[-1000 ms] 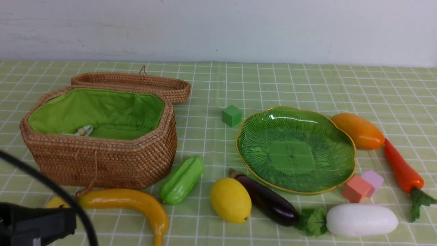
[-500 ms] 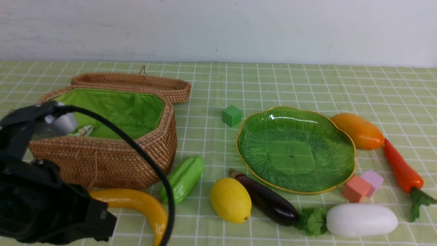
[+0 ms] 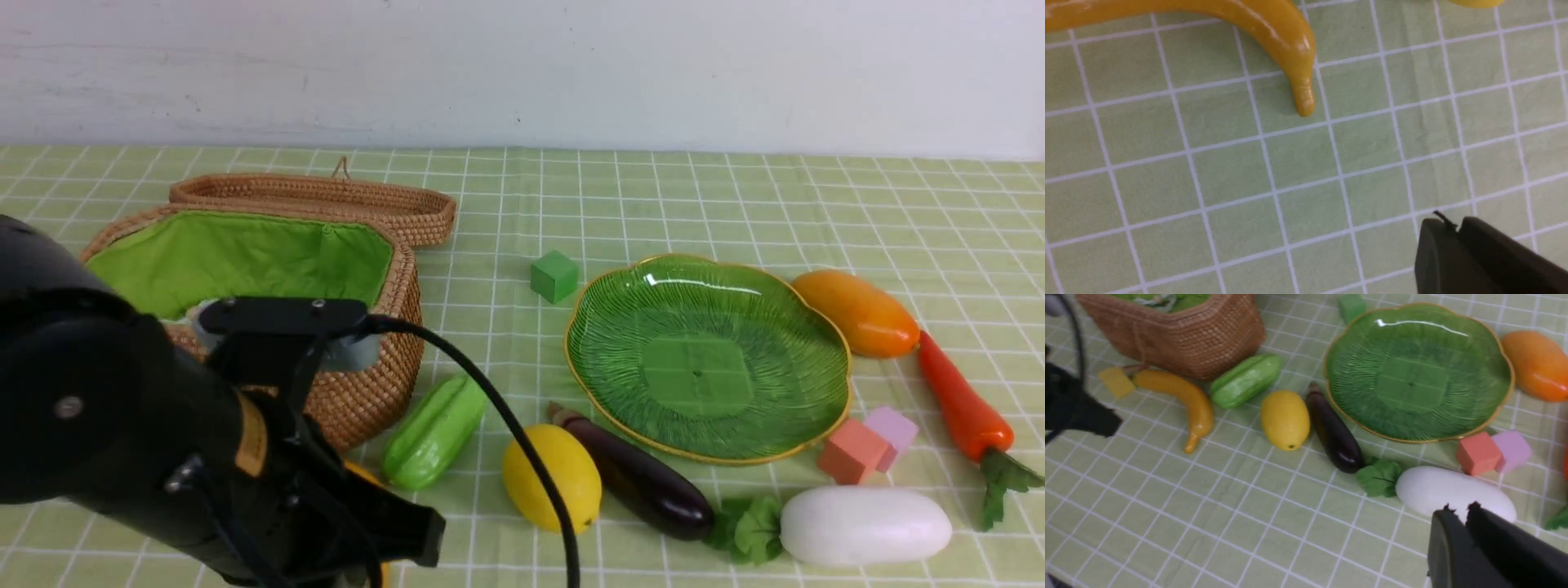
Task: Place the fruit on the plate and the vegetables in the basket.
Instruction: Use the left arm to grab a banana and put it into the right plate
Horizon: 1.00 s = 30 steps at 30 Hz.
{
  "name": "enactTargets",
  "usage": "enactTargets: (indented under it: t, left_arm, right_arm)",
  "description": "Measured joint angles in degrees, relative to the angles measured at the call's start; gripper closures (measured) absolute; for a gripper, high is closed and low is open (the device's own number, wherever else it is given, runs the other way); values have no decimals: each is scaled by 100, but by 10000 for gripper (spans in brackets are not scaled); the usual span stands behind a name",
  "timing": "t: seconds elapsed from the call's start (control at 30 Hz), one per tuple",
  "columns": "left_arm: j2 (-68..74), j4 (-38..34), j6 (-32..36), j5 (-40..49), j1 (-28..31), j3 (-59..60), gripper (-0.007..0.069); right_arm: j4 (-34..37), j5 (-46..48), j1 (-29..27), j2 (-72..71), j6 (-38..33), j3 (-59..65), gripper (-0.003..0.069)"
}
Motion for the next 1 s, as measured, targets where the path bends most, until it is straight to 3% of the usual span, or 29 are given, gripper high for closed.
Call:
enactTargets:
  t: [0.2,0.37,0.63,0.77,0.87,1.0]
  left_arm:
    - [868,258,-320,-414,-7,0,217]
    - [1481,982,-1215,-953,-14,0,78]
    - [2401,2185,-2401,-1530,-14,-6,56]
    - [2713,2340,-2539,-1671,-14,-6,67]
    - [2829,2365,-2579,-1734,-14,-19,116]
    - [2886,2371,-2592,-1796,-34,-60,248]
  right_arm:
    - [396,5,0,0,-486,0,586]
    - [407,106,0,0,-530,0,585]
    - [407,286,0,0,-547,0,580]
    - [407,290,0,0,-548,0,577]
    - [407,298,0,0,-553,0,573]
    - [421,310,0,0,-639,0,573]
